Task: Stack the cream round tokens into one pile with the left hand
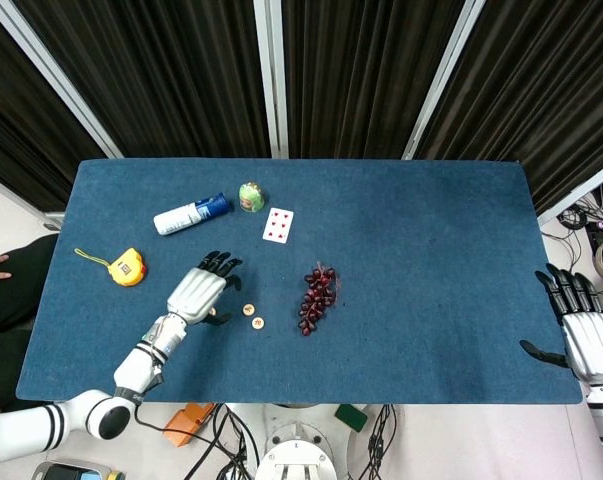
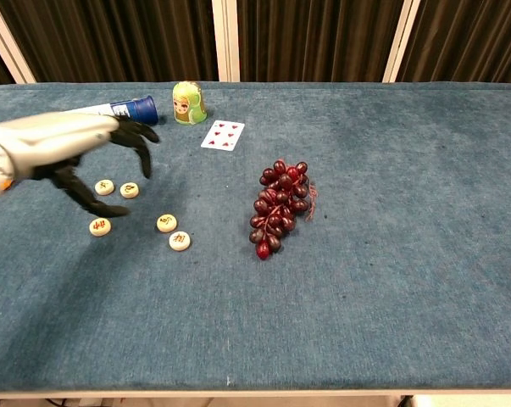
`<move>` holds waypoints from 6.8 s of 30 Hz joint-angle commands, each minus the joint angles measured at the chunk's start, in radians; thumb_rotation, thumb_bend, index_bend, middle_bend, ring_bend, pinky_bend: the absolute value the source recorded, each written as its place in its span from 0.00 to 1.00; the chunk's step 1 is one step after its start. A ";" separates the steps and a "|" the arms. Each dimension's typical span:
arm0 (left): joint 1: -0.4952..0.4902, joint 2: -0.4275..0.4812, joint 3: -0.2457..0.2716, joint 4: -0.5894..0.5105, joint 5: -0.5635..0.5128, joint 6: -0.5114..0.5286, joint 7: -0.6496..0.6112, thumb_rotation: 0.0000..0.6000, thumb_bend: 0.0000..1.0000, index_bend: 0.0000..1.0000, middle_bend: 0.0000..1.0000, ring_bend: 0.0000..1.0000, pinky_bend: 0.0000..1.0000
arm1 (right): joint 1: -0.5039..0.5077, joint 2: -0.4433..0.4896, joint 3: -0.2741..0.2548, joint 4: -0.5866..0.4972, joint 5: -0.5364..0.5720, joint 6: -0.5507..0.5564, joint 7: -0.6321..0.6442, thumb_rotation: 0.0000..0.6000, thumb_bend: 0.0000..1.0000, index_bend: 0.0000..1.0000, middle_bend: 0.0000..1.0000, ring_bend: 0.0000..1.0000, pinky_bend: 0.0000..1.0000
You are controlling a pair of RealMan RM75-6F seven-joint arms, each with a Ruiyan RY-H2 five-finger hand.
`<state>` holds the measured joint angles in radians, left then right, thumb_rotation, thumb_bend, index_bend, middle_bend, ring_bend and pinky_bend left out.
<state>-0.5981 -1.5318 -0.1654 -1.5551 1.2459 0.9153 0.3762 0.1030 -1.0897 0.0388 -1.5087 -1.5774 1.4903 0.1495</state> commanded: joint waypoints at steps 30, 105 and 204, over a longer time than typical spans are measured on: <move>-0.115 -0.126 0.047 0.135 -0.115 -0.049 0.055 1.00 0.33 0.49 0.09 0.00 0.00 | -0.007 -0.011 0.005 0.028 0.026 -0.007 0.019 1.00 0.19 0.00 0.02 0.00 0.01; -0.103 -0.107 0.111 -0.027 -0.131 0.068 0.154 1.00 0.27 0.41 0.10 0.00 0.00 | -0.018 -0.018 0.008 0.060 0.031 0.000 0.049 1.00 0.19 0.00 0.02 0.00 0.01; -0.111 -0.092 0.092 -0.092 -0.174 0.085 0.217 1.00 0.35 0.53 0.10 0.00 0.00 | -0.026 -0.022 0.006 0.059 0.025 0.010 0.049 1.00 0.19 0.00 0.02 0.00 0.01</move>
<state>-0.7085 -1.6240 -0.0738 -1.6474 1.0728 1.0001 0.5925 0.0773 -1.1120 0.0446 -1.4498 -1.5519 1.4999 0.1981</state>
